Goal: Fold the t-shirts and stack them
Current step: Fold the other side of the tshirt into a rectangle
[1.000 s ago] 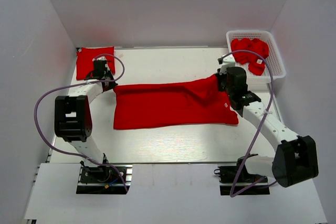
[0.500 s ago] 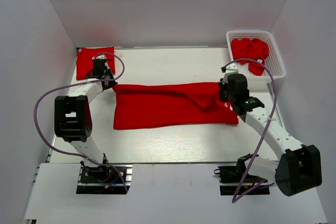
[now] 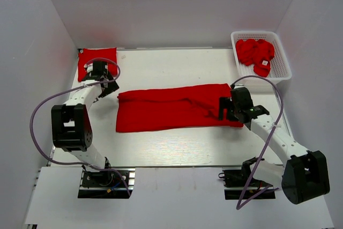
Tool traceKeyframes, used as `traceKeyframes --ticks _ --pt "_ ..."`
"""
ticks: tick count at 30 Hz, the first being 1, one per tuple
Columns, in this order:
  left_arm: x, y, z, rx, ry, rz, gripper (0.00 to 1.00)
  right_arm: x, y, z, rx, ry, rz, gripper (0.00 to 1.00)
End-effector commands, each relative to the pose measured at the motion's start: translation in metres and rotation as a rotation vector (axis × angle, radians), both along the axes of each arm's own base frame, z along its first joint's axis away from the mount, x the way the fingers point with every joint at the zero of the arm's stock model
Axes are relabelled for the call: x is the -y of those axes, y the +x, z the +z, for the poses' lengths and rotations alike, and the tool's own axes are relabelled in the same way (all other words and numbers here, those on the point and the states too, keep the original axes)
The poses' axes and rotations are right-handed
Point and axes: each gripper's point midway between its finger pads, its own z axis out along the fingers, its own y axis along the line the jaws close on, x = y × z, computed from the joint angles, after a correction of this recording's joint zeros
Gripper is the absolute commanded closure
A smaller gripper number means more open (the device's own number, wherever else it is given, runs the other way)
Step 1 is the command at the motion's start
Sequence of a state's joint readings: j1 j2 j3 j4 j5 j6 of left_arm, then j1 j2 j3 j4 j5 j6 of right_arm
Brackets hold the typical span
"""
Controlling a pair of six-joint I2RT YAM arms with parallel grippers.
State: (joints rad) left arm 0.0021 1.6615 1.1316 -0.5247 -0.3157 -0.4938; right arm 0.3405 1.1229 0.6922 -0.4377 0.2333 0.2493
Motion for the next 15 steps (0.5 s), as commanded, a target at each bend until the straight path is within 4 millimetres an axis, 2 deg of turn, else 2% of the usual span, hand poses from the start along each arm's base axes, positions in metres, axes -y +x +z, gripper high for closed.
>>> traceKeyframes --ticks 1,2,4,5,6,7,8,9,12,13,14,15 --pt "-0.008 0.014 0.07 0.162 0.019 0.073 0.0 -0.017 0.025 0.049 0.141 0.106 0.002 0.1" --pt "0.005 0.026 0.08 0.214 -0.008 0.003 0.0 -0.021 0.03 0.053 0.154 0.102 0.031 0.1" --pt "0.02 0.035 0.092 0.275 -0.042 -0.076 0.0 -0.036 0.044 0.075 0.227 0.146 0.109 0.1" --pt "0.038 0.041 0.095 0.296 -0.099 -0.176 0.0 -0.045 0.047 0.077 0.225 0.17 0.14 0.1" --pt "0.048 0.051 0.101 0.347 -0.129 -0.231 0.0 -0.055 0.057 0.087 0.264 0.206 0.175 0.1" --pt "0.057 0.054 0.094 0.346 -0.158 -0.277 0.0 -0.06 0.06 0.09 0.274 0.223 0.195 0.1" --pt "0.075 0.057 0.097 0.364 -0.217 -0.371 0.0 -0.076 0.057 0.089 0.254 0.28 0.26 0.1" --pt "0.088 0.062 0.096 0.387 -0.248 -0.428 0.0 -0.084 0.066 0.092 0.278 0.308 0.284 0.1" --pt "0.121 0.065 0.077 0.376 -0.362 -0.559 0.0 -0.112 0.068 0.096 0.266 0.42 0.375 0.1" --pt "0.133 0.062 0.07 0.355 -0.405 -0.598 0.0 -0.124 0.069 0.091 0.233 0.462 0.416 0.1" --pt "0.136 0.061 0.06 0.337 -0.423 -0.607 0.0 -0.126 0.073 0.094 0.23 0.463 0.415 0.1" --pt "0.142 0.059 0.044 0.299 -0.444 -0.616 0.0 -0.131 0.071 0.083 0.183 0.471 0.44 0.1"
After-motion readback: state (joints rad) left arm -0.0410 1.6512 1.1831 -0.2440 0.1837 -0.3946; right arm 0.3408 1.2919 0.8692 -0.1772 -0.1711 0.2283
